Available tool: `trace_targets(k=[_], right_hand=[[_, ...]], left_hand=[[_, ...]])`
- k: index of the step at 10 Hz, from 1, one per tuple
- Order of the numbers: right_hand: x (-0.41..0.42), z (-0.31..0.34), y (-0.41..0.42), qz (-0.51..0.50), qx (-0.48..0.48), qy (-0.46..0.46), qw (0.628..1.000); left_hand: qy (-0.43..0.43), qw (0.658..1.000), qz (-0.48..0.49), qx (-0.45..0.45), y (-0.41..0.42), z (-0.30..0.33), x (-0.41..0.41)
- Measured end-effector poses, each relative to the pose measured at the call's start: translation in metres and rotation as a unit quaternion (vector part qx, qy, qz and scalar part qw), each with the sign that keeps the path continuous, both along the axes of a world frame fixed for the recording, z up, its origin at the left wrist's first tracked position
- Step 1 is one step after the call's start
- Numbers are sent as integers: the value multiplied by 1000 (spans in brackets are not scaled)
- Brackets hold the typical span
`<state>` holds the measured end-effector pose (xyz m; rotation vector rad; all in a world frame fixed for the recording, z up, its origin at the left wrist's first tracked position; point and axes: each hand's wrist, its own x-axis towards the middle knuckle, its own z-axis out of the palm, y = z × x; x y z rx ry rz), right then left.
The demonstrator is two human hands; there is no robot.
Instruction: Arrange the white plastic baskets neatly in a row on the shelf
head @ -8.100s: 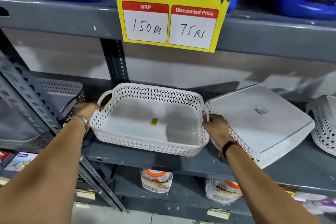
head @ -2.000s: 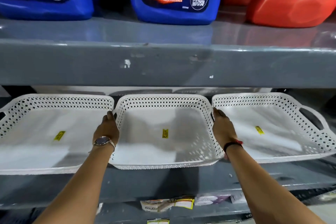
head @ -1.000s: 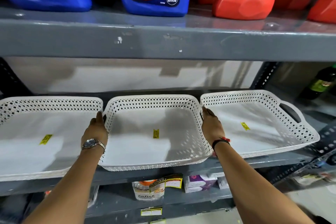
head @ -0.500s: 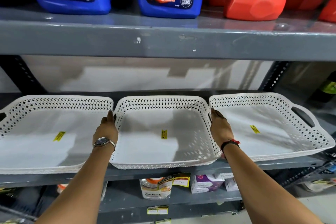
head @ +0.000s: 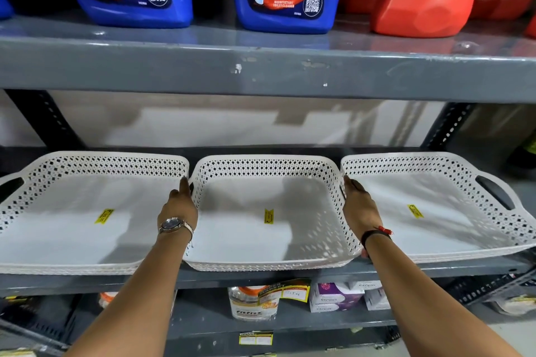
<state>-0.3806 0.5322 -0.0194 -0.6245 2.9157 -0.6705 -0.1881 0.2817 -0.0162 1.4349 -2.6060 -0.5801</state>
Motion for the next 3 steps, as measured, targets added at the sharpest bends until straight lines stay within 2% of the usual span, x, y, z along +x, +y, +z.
trace_targets(k=[1, 3], right_hand=[[2, 3, 0, -2, 1, -8, 1000], [6, 12, -2, 4, 82, 14, 997]], left_hand=[[3, 1000, 2, 9, -4, -1, 1], [6, 1000, -2, -2, -4, 1, -3]])
